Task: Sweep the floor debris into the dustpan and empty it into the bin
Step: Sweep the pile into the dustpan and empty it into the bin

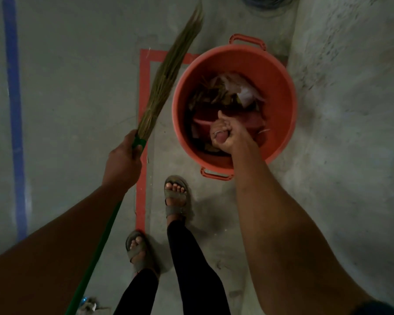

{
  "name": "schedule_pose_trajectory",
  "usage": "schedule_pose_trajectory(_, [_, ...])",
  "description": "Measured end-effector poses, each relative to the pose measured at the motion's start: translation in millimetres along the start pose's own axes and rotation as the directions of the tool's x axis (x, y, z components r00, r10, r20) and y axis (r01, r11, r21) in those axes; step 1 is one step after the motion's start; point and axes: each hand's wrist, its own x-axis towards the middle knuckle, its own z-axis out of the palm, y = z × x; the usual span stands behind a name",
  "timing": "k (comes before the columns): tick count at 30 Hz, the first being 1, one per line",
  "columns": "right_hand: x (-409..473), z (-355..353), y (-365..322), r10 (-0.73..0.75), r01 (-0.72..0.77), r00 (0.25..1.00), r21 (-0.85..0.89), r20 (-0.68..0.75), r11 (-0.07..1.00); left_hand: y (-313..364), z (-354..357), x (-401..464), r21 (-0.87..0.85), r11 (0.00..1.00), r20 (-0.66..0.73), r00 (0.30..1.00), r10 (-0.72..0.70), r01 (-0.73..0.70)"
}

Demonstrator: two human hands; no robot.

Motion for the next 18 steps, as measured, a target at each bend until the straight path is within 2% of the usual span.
schedule_pose_trajectory(4, [-37.7, -13.3, 21.9, 0.054, -0.054, 0.997, 0.011, 0.048, 0.998, 6.9, -4.4, -10.3, -0.016, 1.0, -0.002, 1.0, -0.021, 0.021])
schedule_pose_trajectory(8, [-72.6, -28.2, 35.8, 0.086, -0.095, 0.993, 0.115, 0.079, 0.989, 13.2, -0.9, -17.0, -0.036, 0.999, -0.023, 1.0, 0.004, -0.005])
schedule_pose_trajectory(11, [-52.9, -33.7, 28.8, 0.036, -0.037, 0.999, 0.108, 0.015, 0.993, 10.6, 7.3, -13.5, -0.036, 0.999, -0.014, 1.0, -0.01, 0.01])
schedule_pose_trajectory(14, [-19.6, -33.2, 12.8, -0.071, 0.07, 0.991, -0.01, -0.11, 0.997, 6.3, 17.7, -12.7, -0.038, 0.999, -0.023, 1.0, 0.006, -0.006])
schedule_pose_trajectory(16, [-10.0, -26.8, 4.0, -0.079, 0.073, 0.989, -0.051, -0.123, 0.996, 5.1, 22.1, -13.3, -0.035, 0.999, -0.029, 0.999, 0.013, -0.014])
schedule_pose_trajectory(18, [-11.8, -17.7, 5.3, -0.042, 0.041, 0.994, -0.018, -0.096, 0.999, 3.0, 22.3, -17.1, -0.038, 0.999, -0.033, 0.999, -0.003, 0.002])
